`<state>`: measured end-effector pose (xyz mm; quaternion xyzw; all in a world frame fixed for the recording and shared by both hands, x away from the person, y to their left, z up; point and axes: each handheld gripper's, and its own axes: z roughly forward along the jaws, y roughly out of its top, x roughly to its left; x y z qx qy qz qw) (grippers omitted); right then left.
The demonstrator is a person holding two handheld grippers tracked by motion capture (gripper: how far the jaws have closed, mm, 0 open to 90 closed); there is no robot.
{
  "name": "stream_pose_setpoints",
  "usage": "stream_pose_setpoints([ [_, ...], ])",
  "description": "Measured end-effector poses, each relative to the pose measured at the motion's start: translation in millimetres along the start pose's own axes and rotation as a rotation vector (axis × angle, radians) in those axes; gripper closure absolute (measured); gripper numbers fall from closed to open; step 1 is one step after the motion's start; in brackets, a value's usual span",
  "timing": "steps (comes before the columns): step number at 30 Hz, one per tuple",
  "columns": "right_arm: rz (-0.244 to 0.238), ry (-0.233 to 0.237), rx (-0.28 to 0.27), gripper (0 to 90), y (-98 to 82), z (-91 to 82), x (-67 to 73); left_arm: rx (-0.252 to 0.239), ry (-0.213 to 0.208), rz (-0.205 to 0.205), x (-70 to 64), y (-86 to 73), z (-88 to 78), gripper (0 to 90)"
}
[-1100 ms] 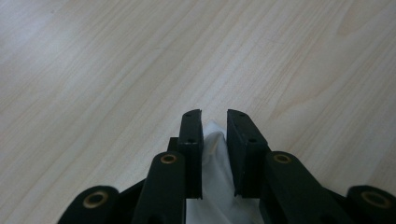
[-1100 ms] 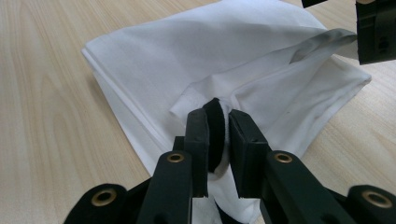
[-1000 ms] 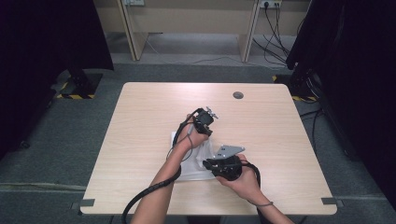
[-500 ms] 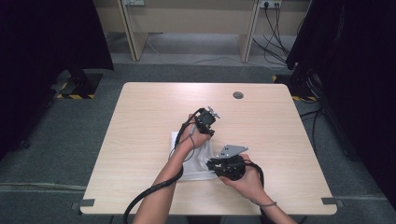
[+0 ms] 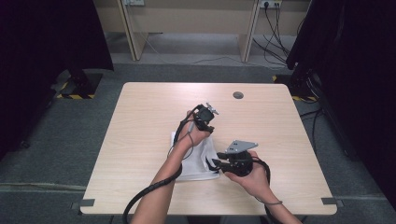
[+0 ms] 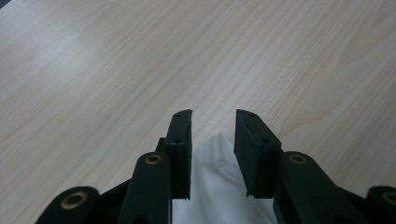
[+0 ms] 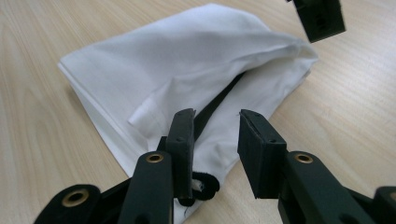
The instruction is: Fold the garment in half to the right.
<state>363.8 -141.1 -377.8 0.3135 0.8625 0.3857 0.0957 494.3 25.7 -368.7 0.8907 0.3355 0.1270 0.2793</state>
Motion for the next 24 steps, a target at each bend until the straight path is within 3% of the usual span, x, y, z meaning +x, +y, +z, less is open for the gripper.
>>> stream_pose_setpoints([
  [7, -0.012, 0.064, -0.009, 64.2, 8.4, 3.5, 11.5, 0.023, 0.022, 0.0, 8.7, -8.9, -7.2, 66.4],
  [13, -0.043, 0.113, 0.026, 58.7, 9.9, 14.2, 24.9, 0.047, 0.023, 0.004, 12.4, -16.6, -9.6, 66.0],
  [15, -0.052, 0.111, 0.053, 57.3, 8.9, 19.0, 27.8, 0.056, 0.025, 0.011, 12.1, -18.7, -8.1, 66.0],
  [20, -0.078, 0.041, 0.084, 78.7, 3.5, 24.8, 28.0, 0.074, 0.011, 0.029, 7.5, -21.9, 0.0, 65.6],
  [24, -0.072, 0.018, 0.084, 82.8, 2.3, 21.9, 25.3, 0.085, 0.011, 0.044, 4.6, -22.0, 3.6, 64.8],
])
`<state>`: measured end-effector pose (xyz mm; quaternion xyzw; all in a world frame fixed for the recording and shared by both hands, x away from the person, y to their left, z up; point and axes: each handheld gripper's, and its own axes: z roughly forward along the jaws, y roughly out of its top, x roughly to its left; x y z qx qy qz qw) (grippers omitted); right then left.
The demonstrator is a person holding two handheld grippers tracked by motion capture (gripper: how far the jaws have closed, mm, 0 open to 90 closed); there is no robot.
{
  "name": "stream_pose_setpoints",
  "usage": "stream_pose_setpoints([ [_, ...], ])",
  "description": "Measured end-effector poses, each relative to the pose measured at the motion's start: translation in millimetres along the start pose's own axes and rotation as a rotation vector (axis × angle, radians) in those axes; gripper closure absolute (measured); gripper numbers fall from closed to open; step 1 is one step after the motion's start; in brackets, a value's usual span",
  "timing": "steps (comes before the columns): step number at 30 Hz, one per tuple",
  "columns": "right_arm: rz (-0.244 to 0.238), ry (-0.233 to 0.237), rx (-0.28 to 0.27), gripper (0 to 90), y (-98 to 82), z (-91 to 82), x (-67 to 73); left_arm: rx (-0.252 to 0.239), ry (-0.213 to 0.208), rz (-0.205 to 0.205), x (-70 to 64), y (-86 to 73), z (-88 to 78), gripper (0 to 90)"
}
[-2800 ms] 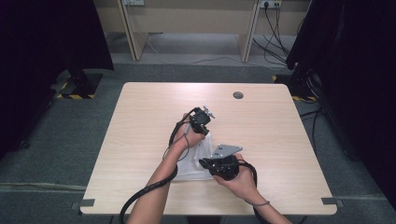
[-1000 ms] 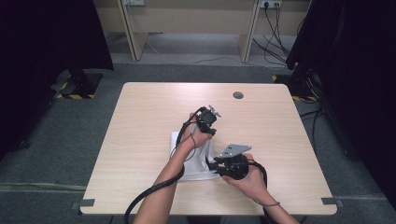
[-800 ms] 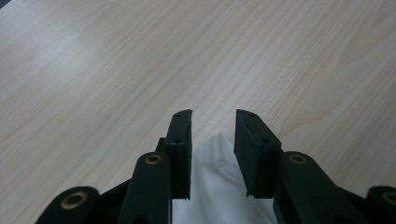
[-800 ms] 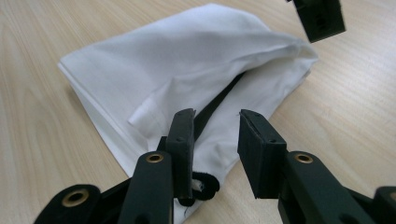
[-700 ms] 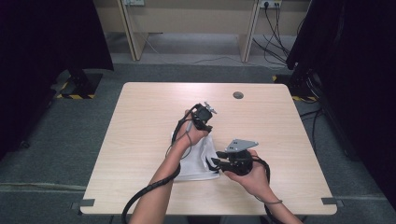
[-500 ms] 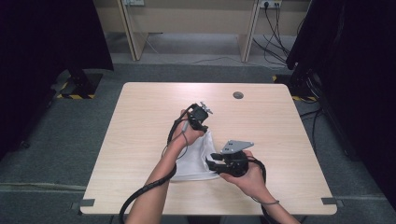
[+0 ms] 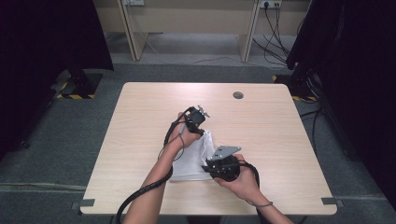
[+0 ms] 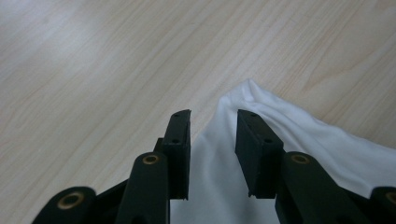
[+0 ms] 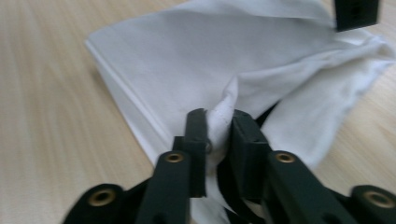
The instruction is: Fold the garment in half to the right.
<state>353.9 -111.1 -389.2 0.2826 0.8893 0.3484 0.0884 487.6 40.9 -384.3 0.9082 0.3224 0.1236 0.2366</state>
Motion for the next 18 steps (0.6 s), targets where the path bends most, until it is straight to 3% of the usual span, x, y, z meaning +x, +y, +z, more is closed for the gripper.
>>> stream_pose_setpoints([
  [4, -0.005, -0.034, 0.016, 83.1, -5.7, -11.4, -2.8, -0.001, 0.0, 0.01, -4.0, 1.4, 3.4, 64.0],
  [5, -0.005, -0.034, 0.016, 83.4, -5.7, -11.4, -2.8, 0.006, 0.004, 0.027, -7.8, 4.2, 5.8, 64.0],
  [12, -0.034, -0.051, 0.049, 82.5, -13.3, -16.7, -0.7, 0.001, 0.001, 0.042, -15.5, 9.7, 11.6, 62.9],
  [18, -0.031, -0.066, 0.026, 80.1, -8.6, -25.1, -3.2, -0.008, 0.003, 0.046, -18.0, 14.0, 11.8, 62.5],
])
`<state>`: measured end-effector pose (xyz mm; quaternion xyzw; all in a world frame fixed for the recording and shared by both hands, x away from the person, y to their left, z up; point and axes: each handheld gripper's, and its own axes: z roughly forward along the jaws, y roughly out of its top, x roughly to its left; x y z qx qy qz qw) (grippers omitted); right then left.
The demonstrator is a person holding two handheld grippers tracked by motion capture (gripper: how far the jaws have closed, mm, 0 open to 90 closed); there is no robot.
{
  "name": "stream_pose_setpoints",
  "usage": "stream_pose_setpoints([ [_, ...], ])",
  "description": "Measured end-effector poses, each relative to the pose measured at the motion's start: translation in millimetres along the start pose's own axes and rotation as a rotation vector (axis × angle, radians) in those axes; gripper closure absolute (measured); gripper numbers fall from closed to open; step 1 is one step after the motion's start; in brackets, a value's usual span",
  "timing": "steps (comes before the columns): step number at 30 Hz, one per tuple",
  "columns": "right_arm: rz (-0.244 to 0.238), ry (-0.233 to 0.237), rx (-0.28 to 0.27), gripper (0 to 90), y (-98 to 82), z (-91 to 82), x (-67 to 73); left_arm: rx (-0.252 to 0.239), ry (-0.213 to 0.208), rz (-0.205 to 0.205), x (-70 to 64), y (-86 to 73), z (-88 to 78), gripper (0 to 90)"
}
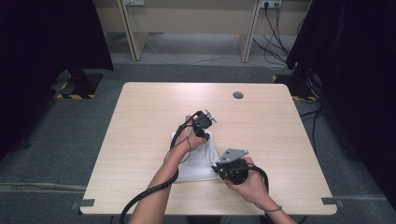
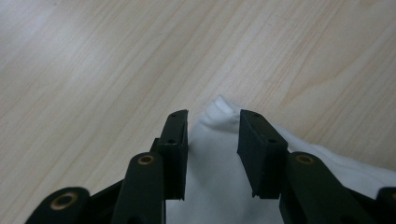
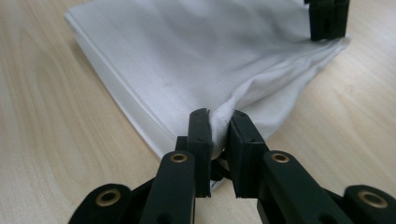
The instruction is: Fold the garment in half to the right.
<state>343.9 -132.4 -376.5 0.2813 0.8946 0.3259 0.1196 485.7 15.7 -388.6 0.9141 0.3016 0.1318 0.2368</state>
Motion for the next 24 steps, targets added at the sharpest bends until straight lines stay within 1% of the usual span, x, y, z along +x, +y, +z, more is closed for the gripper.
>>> stream_pose_setpoints([
  [1, 0.0, 0.0, 0.0, 80.1, 0.0, 0.0, 0.0, 0.0, 0.0, 0.0, 0.0, 0.0, 0.0, 62.6],
  [2, -0.015, 0.0, 0.038, 80.1, -1.2, 2.5, 1.2, 0.0, 0.0, 0.0, 0.0, 0.0, 0.0, 62.6],
  [4, -0.015, 0.0, 0.038, 80.2, -1.2, 2.5, 1.2, -0.005, -0.001, -0.006, -1.0, -0.5, 1.5, 62.4],
  [5, -0.035, 0.005, 0.077, 79.7, -4.9, 5.3, 3.8, -0.004, 0.0, -0.002, -2.0, -0.9, 3.4, 62.4],
  [6, -0.035, 0.005, 0.077, 79.7, -4.9, 5.3, 3.8, -0.004, 0.0, -0.002, -2.0, -0.9, 3.4, 62.3],
  [7, -0.049, 0.005, 0.101, 79.7, -6.0, 4.5, 4.6, -0.004, 0.0, -0.002, -2.0, -0.9, 3.4, 62.3],
  [8, -0.049, 0.005, 0.101, 78.5, -6.0, 4.5, 4.6, -0.001, 0.0, -0.001, -2.1, -0.9, 4.0, 62.3],
  [11, -0.059, 0.006, 0.123, 76.4, -5.9, 0.5, 3.8, -0.002, 0.0, -0.002, -1.7, -0.5, 4.1, 61.8],
  [12, -0.057, 0.006, 0.121, 75.9, -5.4, -1.9, 3.0, -0.002, 0.001, -0.002, -1.6, -0.4, 4.2, 61.8],
  [13, -0.054, 0.003, 0.106, 75.6, -4.5, -4.9, 2.1, -0.003, 0.002, -0.003, -1.6, -0.3, 4.5, 61.6],
  [16, -0.022, 0.001, 0.029, 73.6, 1.3, -14.8, -1.0, -0.002, 0.001, -0.003, -3.1, 0.1, 6.3, 61.0],
  [17, -0.018, -0.008, 0.003, 72.8, 3.5, -17.2, -1.6, 0.003, 0.001, 0.0, -3.7, 0.4, 6.6, 61.0],
  [20, -0.013, -0.037, -0.051, 71.7, 9.7, -24.2, -2.5, -0.003, -0.001, -0.001, -5.4, 1.4, 7.7, 61.0],
  [22, -0.005, -0.028, -0.065, 71.7, 13.3, -27.3, -4.1, 0.0, 0.0, 0.0, -5.7, 2.2, 8.1, 60.8],
  [23, -0.003, -0.026, -0.062, 71.6, 14.0, -26.3, -4.3, 0.0, -0.001, -0.001, -5.8, 2.6, 8.2, 60.7],
  [24, -0.005, -0.022, -0.047, 71.6, 13.8, -23.1, -4.2, 0.001, 0.0, 0.002, -5.6, 3.1, 7.5, 60.3],
])
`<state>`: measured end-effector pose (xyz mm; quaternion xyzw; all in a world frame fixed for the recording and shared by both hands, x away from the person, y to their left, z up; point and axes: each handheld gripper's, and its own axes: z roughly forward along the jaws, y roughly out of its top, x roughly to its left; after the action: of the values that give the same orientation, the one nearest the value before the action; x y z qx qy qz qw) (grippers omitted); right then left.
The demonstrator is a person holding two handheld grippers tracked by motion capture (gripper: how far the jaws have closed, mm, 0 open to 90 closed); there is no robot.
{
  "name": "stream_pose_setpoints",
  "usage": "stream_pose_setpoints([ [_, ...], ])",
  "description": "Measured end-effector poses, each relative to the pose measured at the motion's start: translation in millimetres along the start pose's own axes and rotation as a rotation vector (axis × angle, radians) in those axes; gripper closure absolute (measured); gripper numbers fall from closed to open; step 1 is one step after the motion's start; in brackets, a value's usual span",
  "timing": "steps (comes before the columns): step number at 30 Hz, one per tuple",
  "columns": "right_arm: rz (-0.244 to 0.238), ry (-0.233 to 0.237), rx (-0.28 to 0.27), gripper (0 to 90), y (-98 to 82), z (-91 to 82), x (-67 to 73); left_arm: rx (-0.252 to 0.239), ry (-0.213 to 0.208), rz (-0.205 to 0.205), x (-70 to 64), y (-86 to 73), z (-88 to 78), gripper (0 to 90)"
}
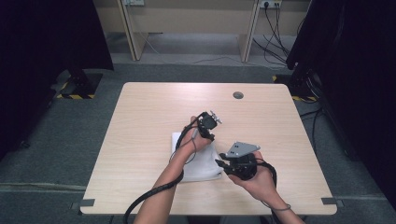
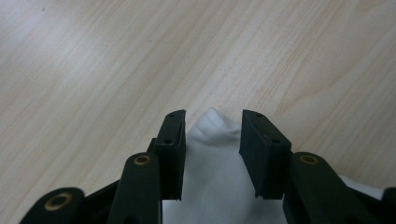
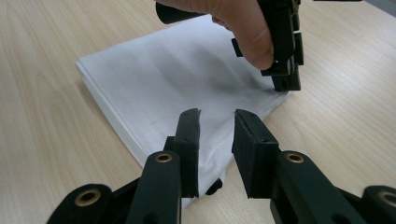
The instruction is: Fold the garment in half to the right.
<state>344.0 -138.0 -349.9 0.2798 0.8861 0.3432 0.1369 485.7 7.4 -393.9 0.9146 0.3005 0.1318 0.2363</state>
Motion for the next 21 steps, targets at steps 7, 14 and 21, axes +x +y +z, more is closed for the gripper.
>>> stream_pose_setpoints([
  [7, 0.021, 0.04, 0.113, 71.8, -20.9, 38.7, -0.1, -0.034, 0.009, 0.004, 4.7, -3.3, -13.0, 59.2],
  [14, 0.046, 0.06, 0.113, 71.7, -22.3, 40.2, -2.9, -0.054, 0.036, -0.033, 25.6, -21.6, -39.3, 58.0],
  [21, 0.055, 0.061, 0.107, 71.2, -23.4, 41.3, -2.4, -0.015, 0.053, -0.06, 33.9, -43.9, -38.6, 58.1],
])
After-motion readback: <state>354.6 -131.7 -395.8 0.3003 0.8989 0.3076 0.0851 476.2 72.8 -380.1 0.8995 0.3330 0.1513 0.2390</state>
